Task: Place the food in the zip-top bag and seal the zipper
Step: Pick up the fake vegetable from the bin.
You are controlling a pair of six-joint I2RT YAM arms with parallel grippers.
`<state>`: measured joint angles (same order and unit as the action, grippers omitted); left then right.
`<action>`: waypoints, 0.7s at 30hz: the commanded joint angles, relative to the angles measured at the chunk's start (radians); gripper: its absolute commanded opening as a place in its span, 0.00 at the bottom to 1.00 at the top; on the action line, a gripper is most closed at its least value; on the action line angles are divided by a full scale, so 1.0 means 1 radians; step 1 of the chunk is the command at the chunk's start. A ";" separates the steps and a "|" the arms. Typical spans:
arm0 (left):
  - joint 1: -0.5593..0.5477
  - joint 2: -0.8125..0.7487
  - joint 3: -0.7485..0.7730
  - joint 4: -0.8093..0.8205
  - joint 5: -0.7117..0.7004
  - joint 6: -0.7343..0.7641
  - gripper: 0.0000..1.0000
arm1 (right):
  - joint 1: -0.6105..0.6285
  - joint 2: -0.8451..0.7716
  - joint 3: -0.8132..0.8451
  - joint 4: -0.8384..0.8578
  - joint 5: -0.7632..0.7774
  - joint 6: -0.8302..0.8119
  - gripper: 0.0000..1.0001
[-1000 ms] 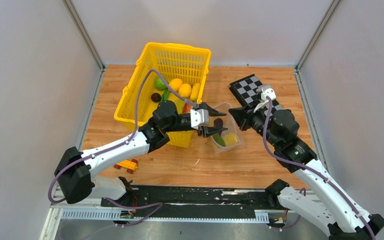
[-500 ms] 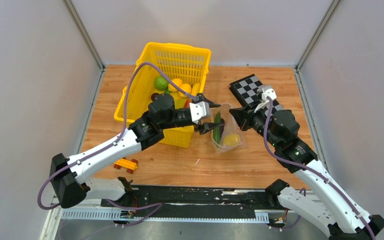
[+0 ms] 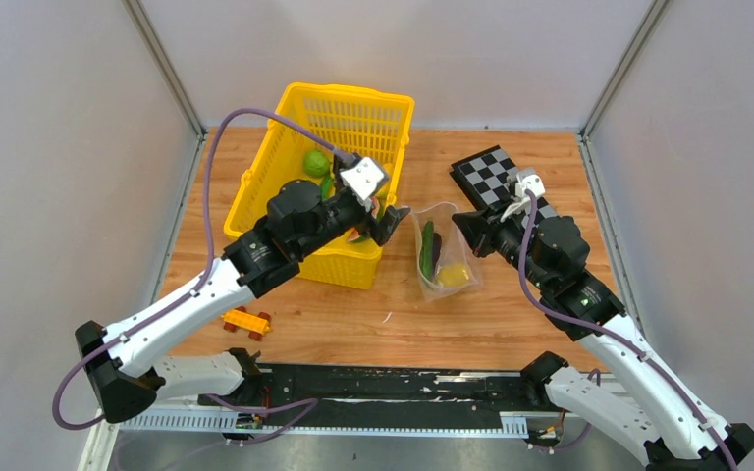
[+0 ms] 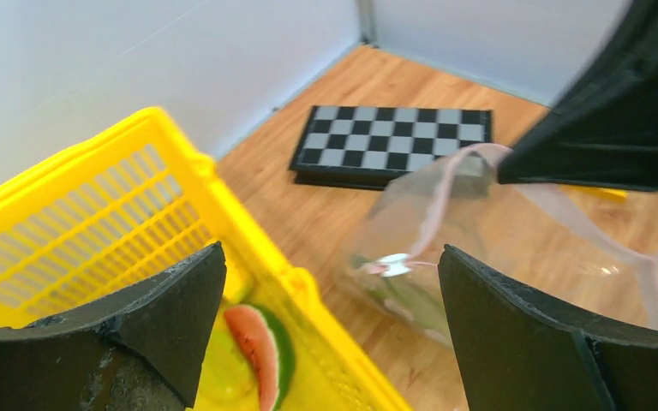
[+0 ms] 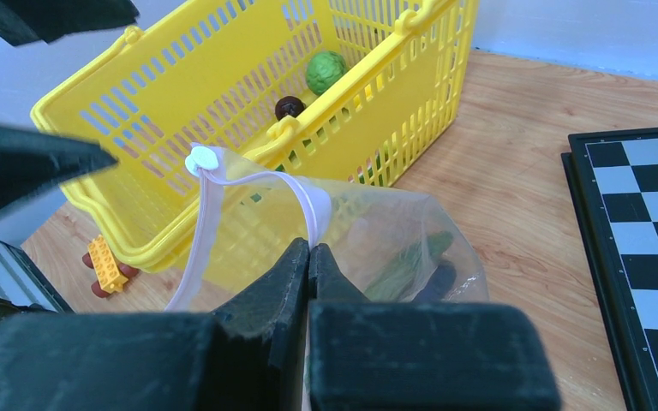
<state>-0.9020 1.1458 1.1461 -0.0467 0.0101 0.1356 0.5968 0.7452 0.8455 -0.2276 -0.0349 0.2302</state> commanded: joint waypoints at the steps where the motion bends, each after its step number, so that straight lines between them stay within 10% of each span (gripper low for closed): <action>1: 0.045 -0.039 0.073 -0.099 -0.204 -0.107 1.00 | -0.003 -0.017 0.020 0.038 0.015 -0.008 0.00; 21: 0.369 0.219 0.246 -0.611 -0.300 -0.563 1.00 | -0.002 -0.021 0.018 0.030 0.013 0.007 0.00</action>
<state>-0.5465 1.2755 1.2877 -0.5011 -0.2558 -0.3412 0.5968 0.7391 0.8455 -0.2283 -0.0277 0.2310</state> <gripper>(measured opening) 0.998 0.015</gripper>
